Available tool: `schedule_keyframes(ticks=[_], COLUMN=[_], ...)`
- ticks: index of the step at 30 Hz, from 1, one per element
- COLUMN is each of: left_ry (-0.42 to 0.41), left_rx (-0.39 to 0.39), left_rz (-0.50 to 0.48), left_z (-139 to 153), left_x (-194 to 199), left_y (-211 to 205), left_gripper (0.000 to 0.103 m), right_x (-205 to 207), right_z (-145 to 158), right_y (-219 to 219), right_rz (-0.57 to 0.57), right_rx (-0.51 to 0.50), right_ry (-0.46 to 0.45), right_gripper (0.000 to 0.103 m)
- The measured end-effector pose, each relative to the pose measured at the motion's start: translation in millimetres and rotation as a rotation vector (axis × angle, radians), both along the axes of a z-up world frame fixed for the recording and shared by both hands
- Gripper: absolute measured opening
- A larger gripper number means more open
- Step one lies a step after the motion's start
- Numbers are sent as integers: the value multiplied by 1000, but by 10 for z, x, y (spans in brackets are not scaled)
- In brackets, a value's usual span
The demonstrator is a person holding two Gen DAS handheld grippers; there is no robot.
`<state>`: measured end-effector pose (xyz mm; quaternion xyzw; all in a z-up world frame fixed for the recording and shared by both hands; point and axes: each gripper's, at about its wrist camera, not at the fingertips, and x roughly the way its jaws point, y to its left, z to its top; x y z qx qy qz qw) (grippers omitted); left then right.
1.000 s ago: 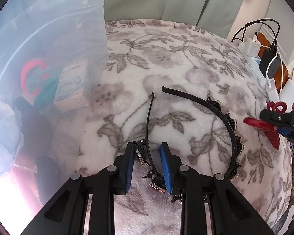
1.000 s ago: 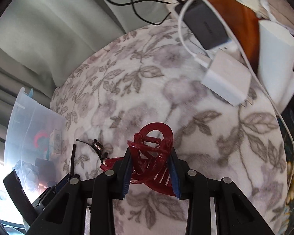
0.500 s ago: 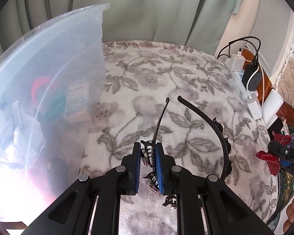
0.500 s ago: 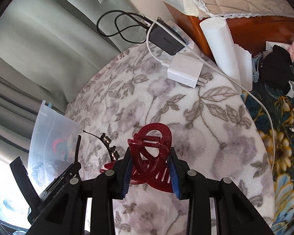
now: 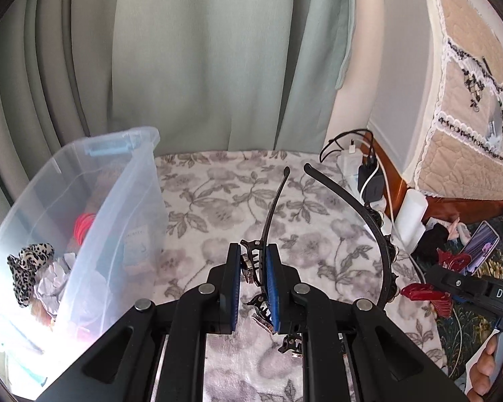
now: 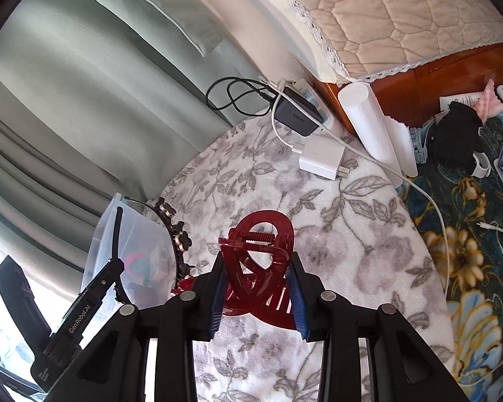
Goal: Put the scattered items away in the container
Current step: 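Lift and carry the headband and claw clip over the clear box with both tools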
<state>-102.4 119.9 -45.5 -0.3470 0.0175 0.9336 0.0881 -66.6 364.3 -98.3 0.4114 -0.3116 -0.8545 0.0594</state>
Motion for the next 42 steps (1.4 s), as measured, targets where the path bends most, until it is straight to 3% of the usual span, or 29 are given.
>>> schedule_keyframes(ticks=[9, 18, 28, 42], left_ry=[131, 251, 292, 223], left_rx=[93, 172, 234, 309], left_rz=[70, 200, 352, 468], left_z=[523, 866, 803, 417], left_x=[218, 454, 576, 445], left_y=[-438, -1154, -1910, -2579], left_gripper=[15, 15, 15, 15], right_x=[158, 151, 63, -205], right_z=[382, 834, 986, 985], right_y=[-159, -708, -1332, -2316], right_rz=[22, 125, 233, 426], right_rx=[14, 73, 141, 220], right_ry=[87, 179, 192, 183], right_gripper=[36, 36, 36, 36])
